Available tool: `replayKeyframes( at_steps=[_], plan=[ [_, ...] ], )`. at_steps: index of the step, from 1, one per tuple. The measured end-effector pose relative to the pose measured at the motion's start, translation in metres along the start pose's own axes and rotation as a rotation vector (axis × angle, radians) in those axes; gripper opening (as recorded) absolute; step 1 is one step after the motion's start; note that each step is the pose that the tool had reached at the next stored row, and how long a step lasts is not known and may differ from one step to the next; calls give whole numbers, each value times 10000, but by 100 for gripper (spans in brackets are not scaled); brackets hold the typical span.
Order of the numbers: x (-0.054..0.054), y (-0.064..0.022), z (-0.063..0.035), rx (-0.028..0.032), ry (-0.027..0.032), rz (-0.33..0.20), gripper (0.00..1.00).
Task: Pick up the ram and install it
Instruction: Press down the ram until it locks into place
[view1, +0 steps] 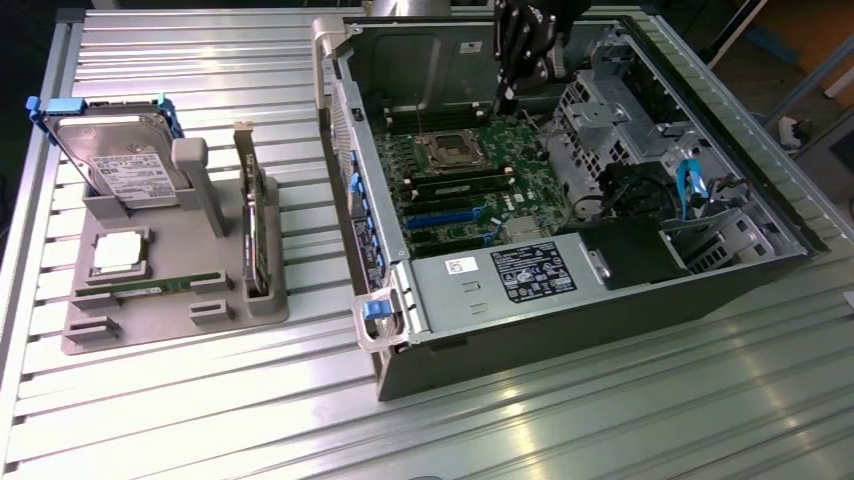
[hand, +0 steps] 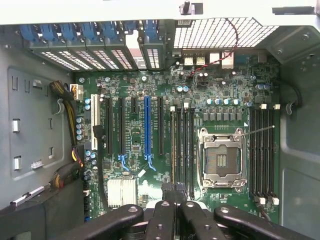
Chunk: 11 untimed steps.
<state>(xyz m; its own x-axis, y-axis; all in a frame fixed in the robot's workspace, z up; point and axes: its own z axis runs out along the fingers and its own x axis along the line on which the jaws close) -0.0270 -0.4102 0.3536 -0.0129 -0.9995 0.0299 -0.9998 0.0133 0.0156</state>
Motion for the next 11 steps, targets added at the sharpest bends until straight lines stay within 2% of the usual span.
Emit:
replayKeyframes(
  at_steps=[6, 11],
  plan=[
    [0, 0, 0, 0, 1, 5, 11],
    [0, 0, 2, -16, -6, 500, 11]
  ],
)
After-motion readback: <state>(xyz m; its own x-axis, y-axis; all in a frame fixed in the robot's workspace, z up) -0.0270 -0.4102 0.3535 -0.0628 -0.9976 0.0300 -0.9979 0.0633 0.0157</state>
